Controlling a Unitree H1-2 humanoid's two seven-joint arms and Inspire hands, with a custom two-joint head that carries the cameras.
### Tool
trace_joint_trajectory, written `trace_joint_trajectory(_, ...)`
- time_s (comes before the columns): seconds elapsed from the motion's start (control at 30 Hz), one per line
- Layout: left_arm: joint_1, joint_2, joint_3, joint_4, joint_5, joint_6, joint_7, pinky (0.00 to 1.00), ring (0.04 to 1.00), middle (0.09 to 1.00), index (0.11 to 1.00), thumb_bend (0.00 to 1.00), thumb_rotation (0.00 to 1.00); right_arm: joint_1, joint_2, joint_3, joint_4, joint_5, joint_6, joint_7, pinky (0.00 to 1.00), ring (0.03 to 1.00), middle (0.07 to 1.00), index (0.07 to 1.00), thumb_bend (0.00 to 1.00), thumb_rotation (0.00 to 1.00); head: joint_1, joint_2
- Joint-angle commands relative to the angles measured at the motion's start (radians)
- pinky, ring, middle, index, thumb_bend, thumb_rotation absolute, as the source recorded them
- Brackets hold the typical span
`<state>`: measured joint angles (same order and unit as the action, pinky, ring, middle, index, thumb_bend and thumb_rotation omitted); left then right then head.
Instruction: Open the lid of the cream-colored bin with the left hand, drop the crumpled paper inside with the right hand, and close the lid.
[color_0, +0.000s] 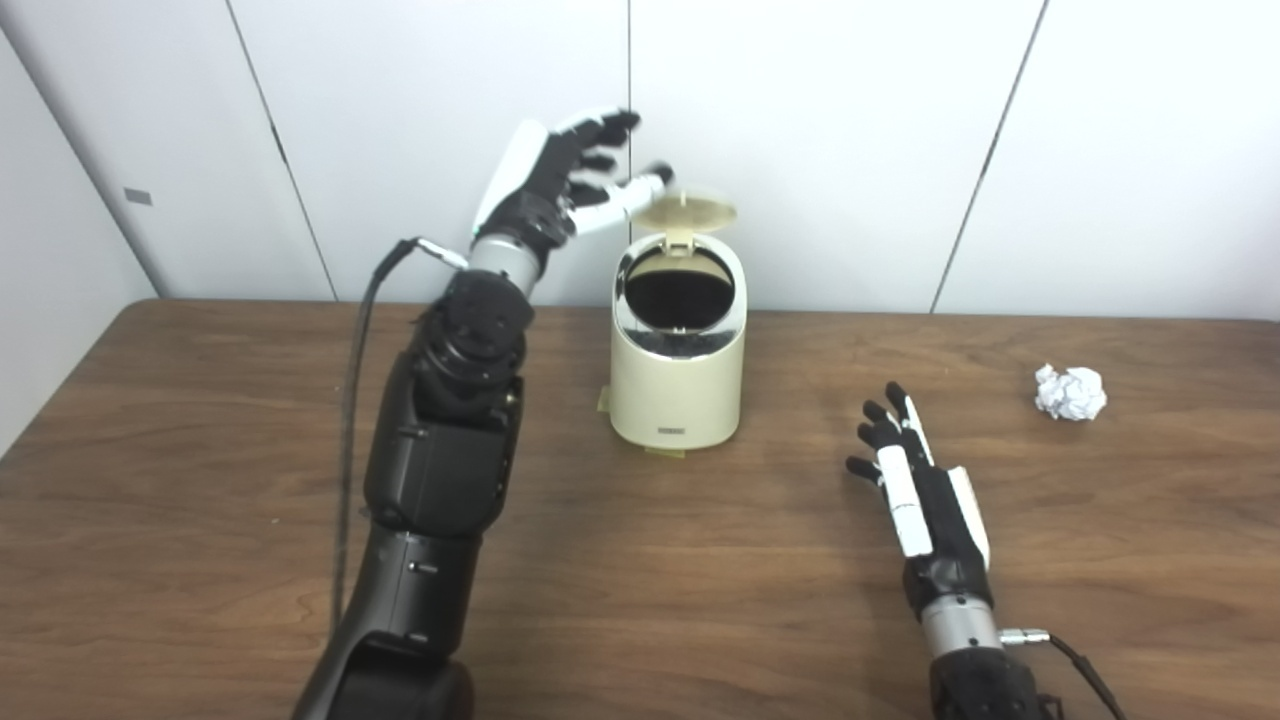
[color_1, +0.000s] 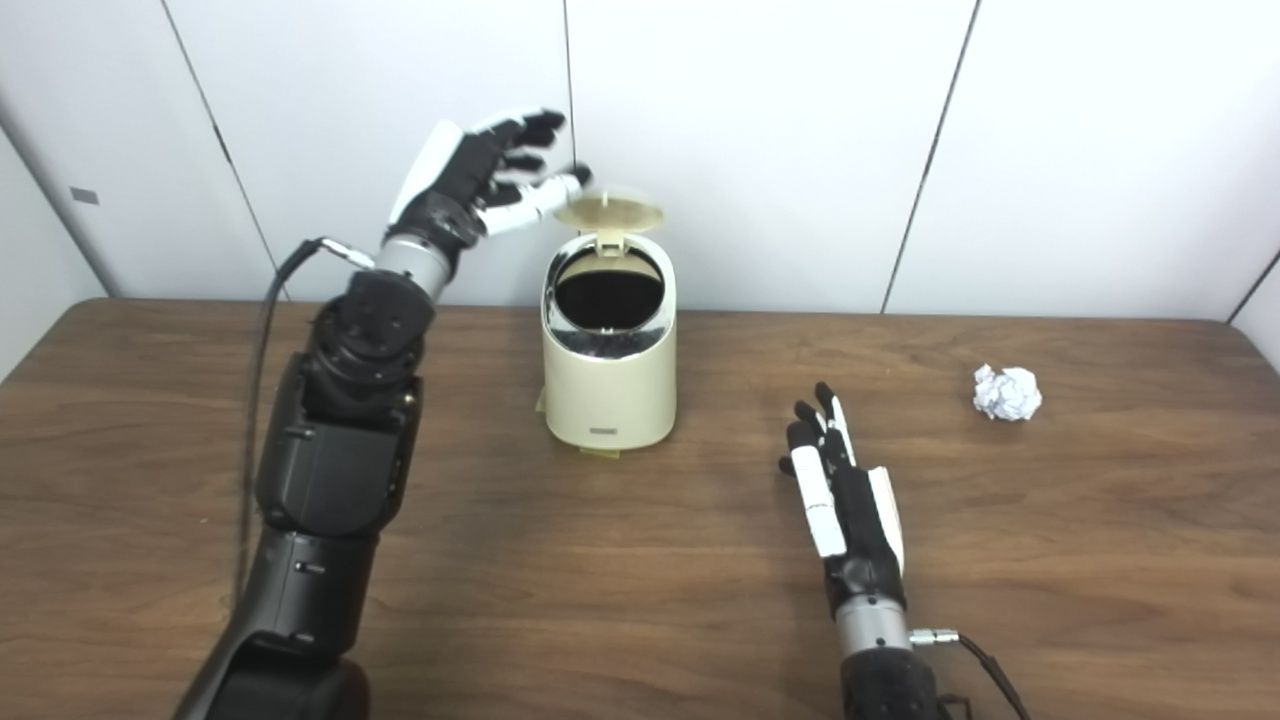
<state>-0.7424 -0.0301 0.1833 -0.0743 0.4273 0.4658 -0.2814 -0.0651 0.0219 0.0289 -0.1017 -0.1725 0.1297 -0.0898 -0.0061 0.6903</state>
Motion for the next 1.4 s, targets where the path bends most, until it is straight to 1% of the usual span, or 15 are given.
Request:
trace_joint_trajectory(0.0, -0.007, 0.005, 0.043, -0.048, -0.058, 0.004, -0.019, 0.82, 0.858, 0.855, 0.853, 0.34, 0.39, -0.035, -0.007, -0.009, -0.035, -0.005, -0.023, -0.008, 0.78, 0.905, 0.93, 1.0, 0.51, 1.0, -0.004, 0.001)
trace_joint_trajectory(0.13, 0.073, -0.008, 0.128, -0.122, -0.096, 0.004, -0.039, 0.85, 0.864, 0.85, 0.848, 0.38, 0.56, -0.036, -0.016, -0.02, -0.048, 0.019, -0.023, 0.008, 0.8, 0.911, 0.934, 1.0, 0.52, 0.99, -0.016, 0.002)
trace_joint_trajectory(0.27, 0.152, -0.011, 0.169, -0.171, -0.126, 0.004, -0.051, 0.86, 0.869, 0.862, 0.874, 0.35, 0.48, -0.036, -0.034, -0.021, -0.073, -0.004, 0.0, 0.011, 0.78, 0.877, 0.927, 0.982, 0.54, 0.82, -0.023, 0.003)
trace_joint_trajectory(0.37, 0.226, -0.003, 0.168, -0.207, -0.162, 0.004, -0.046, 0.87, 0.88, 0.873, 0.882, 0.34, 0.48, -0.043, -0.062, -0.019, -0.096, -0.062, 0.027, 0.0, 0.71, 0.847, 0.906, 0.951, 0.57, 0.7, -0.03, 0.007)
trace_joint_trajectory(0.47, 0.297, 0.016, 0.151, -0.232, -0.194, 0.003, -0.028, 0.89, 0.885, 0.879, 0.888, 0.35, 0.58, -0.062, -0.08, -0.038, -0.109, -0.081, 0.049, -0.006, 0.82, 0.865, 0.887, 0.908, 0.62, 0.55, -0.031, 0.007)
trace_joint_trajectory(0.6, 0.379, 0.06, 0.106, -0.225, -0.23, -0.007, -0.001, 0.88, 0.884, 0.876, 0.9, 0.33, 0.59, -0.098, -0.104, -0.077, -0.11, -0.069, 0.052, -0.007, 0.82, 0.875, 0.884, 0.887, 0.69, 0.42, -0.036, 0.008)
trace_joint_trajectory(0.67, 0.421, 0.081, 0.079, -0.223, -0.247, -0.022, 0.002, 0.89, 0.897, 0.889, 0.911, 0.31, 0.58, -0.12, -0.138, -0.094, -0.103, -0.074, 0.054, 0.002, 0.81, 0.875, 0.884, 0.88, 0.73, 0.39, -0.039, 0.01)
trace_joint_trajectory(0.73, 0.458, 0.099, 0.053, -0.223, -0.266, -0.052, 0.006, 0.91, 0.913, 0.906, 0.923, 0.31, 0.63, -0.14, -0.177, -0.103, -0.084, -0.095, 0.045, -0.001, 0.82, 0.878, 0.889, 0.881, 0.75, 0.37, -0.039, 0.01)
trace_joint_trajectory(0.83, 0.506, 0.109, 0.027, -0.22, -0.305, -0.092, 0.022, 0.94, 0.94, 0.925, 0.93, 0.38, 0.73, -0.169, -0.236, -0.117, -0.033, -0.127, 0.011, -0.019, 0.8, 0.863, 0.874, 0.876, 0.78, 0.33, -0.05, 0.002)
trace_joint_trajectory(0.93, 0.545, 0.109, -0.001, -0.22, -0.32, -0.086, 0.042, 0.93, 0.948, 0.94, 0.941, 0.38, 0.74, -0.202, -0.345, -0.083, 0.031, -0.282, -0.008, -0.056, 0.76, 0.843, 0.874, 0.869, 0.82, 0.3, -0.067, -0.004)
trace_joint_trajectory(0.97, 0.558, 0.106, -0.007, -0.218, -0.327, -0.088, 0.049, 0.93, 0.949, 0.941, 0.943, 0.39, 0.75, -0.213, -0.38, -0.079, 0.056, -0.306, -0.031, -0.062, 0.77, 0.842, 0.873, 0.866, 0.83, 0.29, -0.075, -0.003)
trace_joint_trajectory(1.03, 0.583, 0.097, -0.014, -0.212, -0.345, -0.095, 0.07, 0.97, 0.952, 0.944, 0.947, 0.41, 0.74, -0.231, -0.43, -0.078, 0.089, -0.323, -0.059, -0.061, 0.78, 0.838, 0.859, 0.854, 0.86, 0.18, -0.094, -0.001)
trace_joint_trajectory(1.17, 0.614, 0.089, -0.022, -0.196, -0.38, -0.116, 0.099, 1.0, 0.972, 0.971, 0.972, 0.39, 0.76, -0.253, -0.502, -0.051, 0.075, -0.411, 0.025, -0.005, 0.78, 0.85, 0.865, 0.86, 0.87, 0.13, -0.165, -0.003)
trace_joint_trajectory(1.23, 0.621, 0.094, -0.023, -0.187, -0.402, -0.124, 0.102, 1.0, 0.986, 0.989, 0.989, 0.38, 0.77, -0.267, -0.547, -0.018, 0.081, -0.484, 0.061, 0.028, 0.8, 0.869, 0.867, 0.854, 0.86, 0.15, -0.208, -0.007)
trace_joint_trajectory(1.37, 0.638, 0.116, -0.019, -0.181, -0.452, -0.135, 0.092, 1.0, 0.99, 0.992, 1.0, 0.36, 0.72, -0.31, -0.618, 0.024, 0.141, -0.578, 0.102, 0.069, 0.86, 0.904, 0.875, 0.841, 0.92, 0.16, -0.305, -0.015)
